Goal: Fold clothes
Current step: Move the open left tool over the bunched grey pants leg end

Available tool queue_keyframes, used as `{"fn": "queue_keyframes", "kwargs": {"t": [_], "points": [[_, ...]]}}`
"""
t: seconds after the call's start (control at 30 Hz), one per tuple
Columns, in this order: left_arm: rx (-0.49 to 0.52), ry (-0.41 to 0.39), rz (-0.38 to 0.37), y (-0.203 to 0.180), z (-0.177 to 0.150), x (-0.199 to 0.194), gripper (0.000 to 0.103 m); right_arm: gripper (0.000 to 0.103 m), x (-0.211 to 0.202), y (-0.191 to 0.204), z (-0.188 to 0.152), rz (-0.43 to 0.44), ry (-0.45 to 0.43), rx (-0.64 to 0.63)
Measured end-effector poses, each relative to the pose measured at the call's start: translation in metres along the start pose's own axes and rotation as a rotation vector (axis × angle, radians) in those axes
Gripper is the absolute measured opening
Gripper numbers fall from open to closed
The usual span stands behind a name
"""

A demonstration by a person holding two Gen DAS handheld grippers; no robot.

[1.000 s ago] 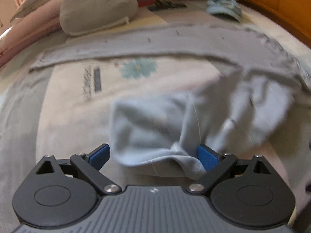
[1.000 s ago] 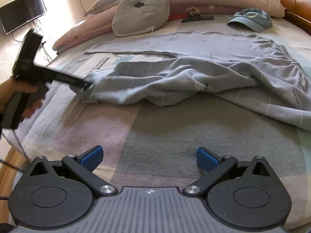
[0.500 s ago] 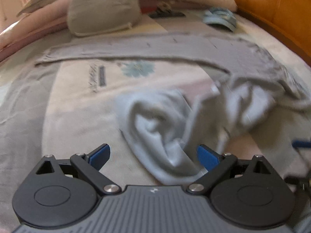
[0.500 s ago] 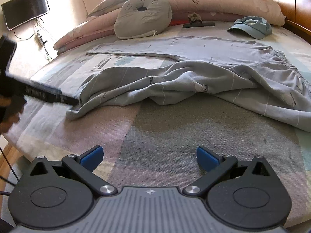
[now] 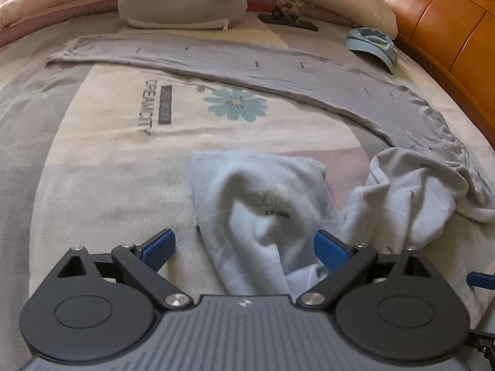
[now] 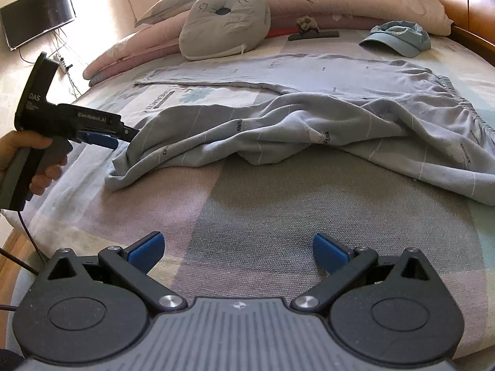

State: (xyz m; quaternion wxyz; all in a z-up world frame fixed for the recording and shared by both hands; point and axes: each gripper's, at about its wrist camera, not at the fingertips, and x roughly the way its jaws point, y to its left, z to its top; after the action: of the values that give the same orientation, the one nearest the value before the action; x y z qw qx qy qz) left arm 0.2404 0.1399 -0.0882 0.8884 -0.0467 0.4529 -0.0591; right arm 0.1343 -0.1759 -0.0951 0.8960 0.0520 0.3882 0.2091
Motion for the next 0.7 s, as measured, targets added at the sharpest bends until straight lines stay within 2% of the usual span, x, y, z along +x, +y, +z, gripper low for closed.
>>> {"fn": "queue_keyframes", "kwargs": {"t": [0.17,0.23,0.37,0.5,0.7], "points": [[0.029,-0.05,-0.027,-0.004,0.039,0.007,0.096,0.103,0.001,0.003,0.0,-0.013,0.002,-0.024],[0.051,-0.035,-0.051,-0.009,0.059,0.02,0.096,0.103,0.003,0.004,0.001,-0.019,0.007,-0.032],[0.078,0.057,-0.095,-0.017,0.085,0.056,0.096,0.103,0.004,0.002,0.007,-0.011,0.038,-0.026],[0.114,0.13,-0.128,-0.024,0.084,0.075,0.098,0.103,0.004,-0.006,0.016,0.027,0.087,0.011],[0.061,0.181,-0.216,-0.014,0.06,0.047,0.098,0.103,0.002,-0.014,0.021,0.062,0.1,0.082]]}}
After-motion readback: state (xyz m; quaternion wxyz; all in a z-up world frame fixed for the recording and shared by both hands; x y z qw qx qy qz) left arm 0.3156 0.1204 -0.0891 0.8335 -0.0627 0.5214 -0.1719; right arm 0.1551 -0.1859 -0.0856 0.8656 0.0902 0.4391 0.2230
